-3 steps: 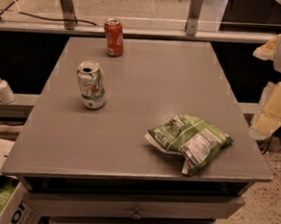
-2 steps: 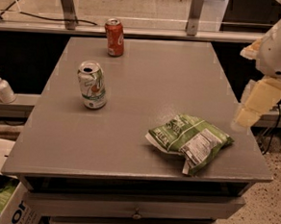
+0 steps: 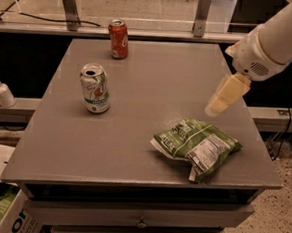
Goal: Pick coke can
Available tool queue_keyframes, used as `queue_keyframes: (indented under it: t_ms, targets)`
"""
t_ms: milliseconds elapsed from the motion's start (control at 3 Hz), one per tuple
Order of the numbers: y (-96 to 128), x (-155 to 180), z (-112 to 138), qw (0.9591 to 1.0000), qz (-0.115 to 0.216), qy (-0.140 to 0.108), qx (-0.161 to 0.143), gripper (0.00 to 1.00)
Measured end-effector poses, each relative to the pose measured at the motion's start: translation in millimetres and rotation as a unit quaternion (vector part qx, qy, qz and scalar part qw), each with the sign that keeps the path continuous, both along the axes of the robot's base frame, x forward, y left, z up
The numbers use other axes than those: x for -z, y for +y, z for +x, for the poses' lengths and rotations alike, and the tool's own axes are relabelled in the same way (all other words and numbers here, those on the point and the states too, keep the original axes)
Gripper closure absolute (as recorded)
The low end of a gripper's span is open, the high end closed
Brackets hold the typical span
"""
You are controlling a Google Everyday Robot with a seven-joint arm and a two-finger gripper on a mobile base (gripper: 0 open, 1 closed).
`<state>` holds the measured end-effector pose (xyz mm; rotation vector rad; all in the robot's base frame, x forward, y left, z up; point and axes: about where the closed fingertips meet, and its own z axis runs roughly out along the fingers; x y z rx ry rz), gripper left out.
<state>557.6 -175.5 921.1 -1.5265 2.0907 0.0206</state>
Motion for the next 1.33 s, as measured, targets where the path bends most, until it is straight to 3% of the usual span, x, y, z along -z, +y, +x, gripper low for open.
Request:
queue_keyframes:
  t_ms: [333,667,1000,1333]
  targets:
    - [12.0,20.1,40.1,0.9980,0.062,-0.004,0.011,0.00]
    - [39.9,29.5,74.1,0.9926,0.121,-0.008,0.004,0.00]
    - [76.4,29.7,106.7,0.9834,0.181,-0.015,-0.006,0.00]
    - [76.4,29.7,106.7,0.9834,0.181,-0.015,-0.006,0.00]
